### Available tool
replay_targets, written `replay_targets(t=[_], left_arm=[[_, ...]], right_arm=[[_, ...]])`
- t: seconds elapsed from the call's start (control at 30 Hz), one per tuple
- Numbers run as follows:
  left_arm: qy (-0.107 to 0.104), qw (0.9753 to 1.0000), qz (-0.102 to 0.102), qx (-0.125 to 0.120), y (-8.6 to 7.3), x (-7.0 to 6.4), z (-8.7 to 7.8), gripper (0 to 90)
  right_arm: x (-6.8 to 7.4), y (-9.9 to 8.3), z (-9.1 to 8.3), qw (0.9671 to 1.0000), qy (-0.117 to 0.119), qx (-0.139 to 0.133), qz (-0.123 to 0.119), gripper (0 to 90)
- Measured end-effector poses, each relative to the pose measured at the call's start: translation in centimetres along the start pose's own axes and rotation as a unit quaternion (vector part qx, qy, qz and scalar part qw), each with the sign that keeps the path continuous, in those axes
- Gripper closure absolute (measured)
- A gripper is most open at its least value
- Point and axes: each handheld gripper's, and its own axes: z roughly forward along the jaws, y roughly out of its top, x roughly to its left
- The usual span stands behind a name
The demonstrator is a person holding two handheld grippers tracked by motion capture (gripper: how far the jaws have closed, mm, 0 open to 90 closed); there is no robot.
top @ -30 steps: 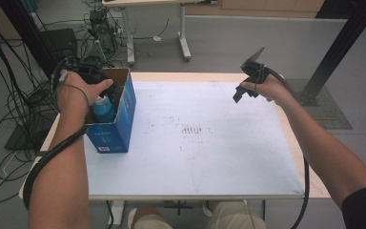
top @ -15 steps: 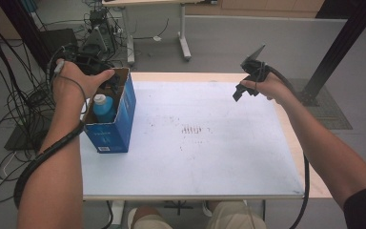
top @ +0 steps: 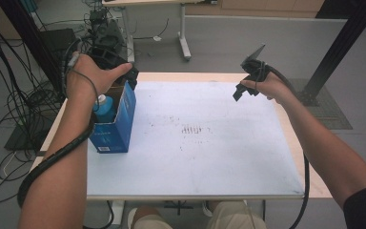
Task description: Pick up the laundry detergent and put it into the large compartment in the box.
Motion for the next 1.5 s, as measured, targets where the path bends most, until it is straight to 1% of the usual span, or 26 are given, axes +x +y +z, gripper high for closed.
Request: replay_targets(t=[0.1, 0.17, 0.53, 0.63, 0.73, 1.07, 1.13, 1.2, 1.3, 1.5], left_arm=[[-0.007, 0.9998, 0.016, -0.002, -0.1, -1.1, 0.1, 8.5], [-0.013, 0.9996, 0.024, -0.003, -0.1, -1.7, 0.1, 8.4], [-0.036, 0.9979, 0.054, 0.0, -0.5, -4.5, 0.5, 7.8], [-0.042, 0.9968, 0.067, 0.004, -0.5, -5.3, 0.6, 7.9], [-0.044, 0.9961, 0.076, 0.005, -0.6, -6.2, 0.6, 7.8], [-0.049, 0.9943, 0.094, 0.009, -1.1, -8.8, 0.2, 7.5], [-0.054, 0.9938, 0.097, 0.009, -1.1, -9.2, 0.2, 7.5], [-0.054, 0.9934, 0.101, 0.009, -1.1, -9.7, 0.2, 7.5], [-0.056, 0.9929, 0.105, 0.009, -1.0, -10.1, 0.2, 7.5], [-0.057, 0.993, 0.103, 0.009, -0.8, -10.0, 0.3, 7.3]], right_arm=[[0.1, 0.1, 0.1, 1.0, -0.001, 0.0, -0.001, 4.9], [0.1, 0.1, 0.1, 1.0, -0.001, 0.001, -0.001, 4.9], [0.2, 0.2, 0.2, 1.0, -0.002, 0.0, -0.002, 4.8], [0.2, 0.2, 0.3, 1.0, -0.002, 0.001, -0.002, 4.8], [0.3, 0.2, 0.3, 1.0, -0.001, 0.001, -0.003, 4.8], [0.4, 0.3, 0.4, 1.0, -0.002, 0.002, -0.004, 4.8], [0.4, 0.3, 0.4, 1.0, -0.002, 0.003, -0.004, 4.8], [0.4, 0.4, 0.4, 1.0, -0.002, 0.005, -0.003, 4.7], [0.3, 0.2, 0.4, 1.0, -0.003, 0.002, -0.003, 4.7], [0.4, 0.3, 0.5, 1.0, -0.002, 0.005, -0.003, 4.7]])
